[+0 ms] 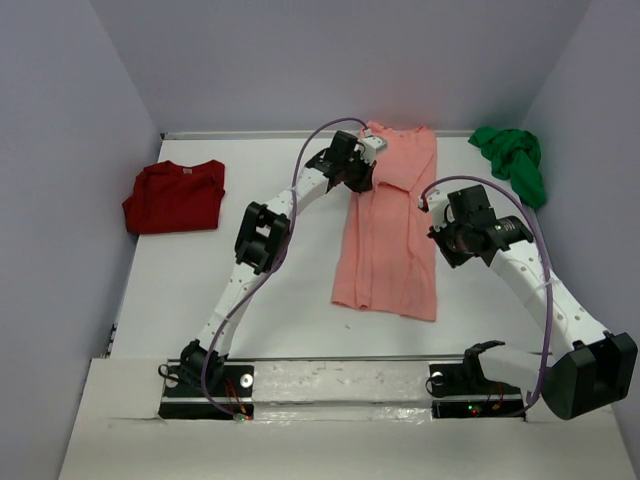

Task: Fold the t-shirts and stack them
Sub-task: Fold the tshirt

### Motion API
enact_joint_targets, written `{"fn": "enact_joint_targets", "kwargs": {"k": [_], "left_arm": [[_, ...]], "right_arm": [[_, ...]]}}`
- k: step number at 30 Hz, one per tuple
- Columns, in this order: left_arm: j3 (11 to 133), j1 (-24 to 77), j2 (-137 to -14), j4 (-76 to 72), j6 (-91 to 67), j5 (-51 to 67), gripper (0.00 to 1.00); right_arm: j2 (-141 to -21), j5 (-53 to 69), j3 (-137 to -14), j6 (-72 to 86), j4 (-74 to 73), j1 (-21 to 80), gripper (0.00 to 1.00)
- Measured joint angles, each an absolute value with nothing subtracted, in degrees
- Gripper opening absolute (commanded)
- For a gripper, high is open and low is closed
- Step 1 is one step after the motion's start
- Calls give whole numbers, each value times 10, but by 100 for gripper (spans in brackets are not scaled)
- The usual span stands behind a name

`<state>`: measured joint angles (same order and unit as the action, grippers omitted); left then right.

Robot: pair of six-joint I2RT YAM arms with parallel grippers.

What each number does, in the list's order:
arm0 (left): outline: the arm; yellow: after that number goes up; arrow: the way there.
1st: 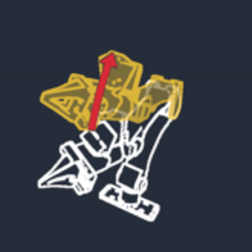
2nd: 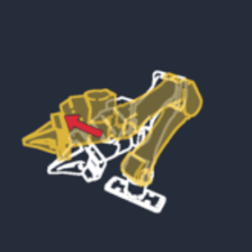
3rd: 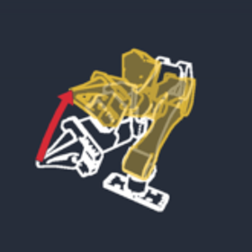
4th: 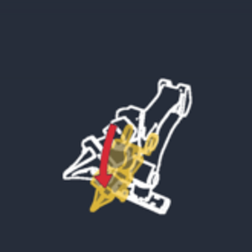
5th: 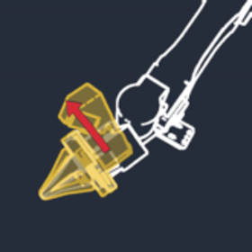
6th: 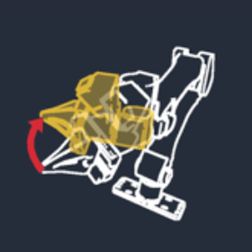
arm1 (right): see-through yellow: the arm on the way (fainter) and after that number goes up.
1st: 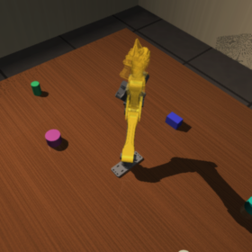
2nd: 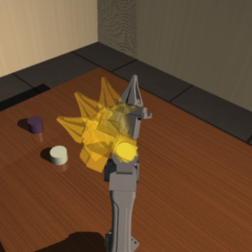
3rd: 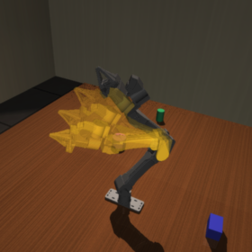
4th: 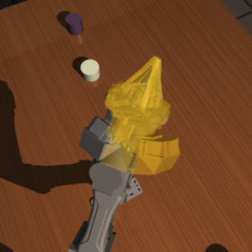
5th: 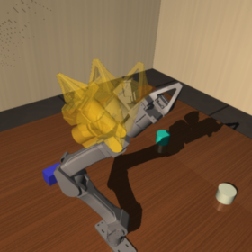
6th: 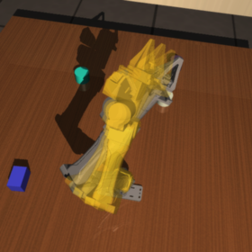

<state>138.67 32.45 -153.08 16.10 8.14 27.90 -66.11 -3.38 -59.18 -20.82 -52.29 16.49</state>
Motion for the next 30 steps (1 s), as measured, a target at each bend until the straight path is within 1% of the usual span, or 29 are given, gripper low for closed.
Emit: {"fn": "enact_joint_targets", "kwargs": {"k": [6,13,23,30], "left_arm": [[1387,317,-1532,156,47,229,0],[1387,315,-1544,157,16,226,0],[1376,303,-1546,148,-63,292,0],[1327,272,-1538,96,-127,351,0]], "right_arm": [[-661,-32,-592,-208,-524,165,0],[-661,-33,-592,-209,-526,165,0],[-682,-38,-595,-210,-535,165,0],[-708,-38,-606,-210,-537,165,0]]}}
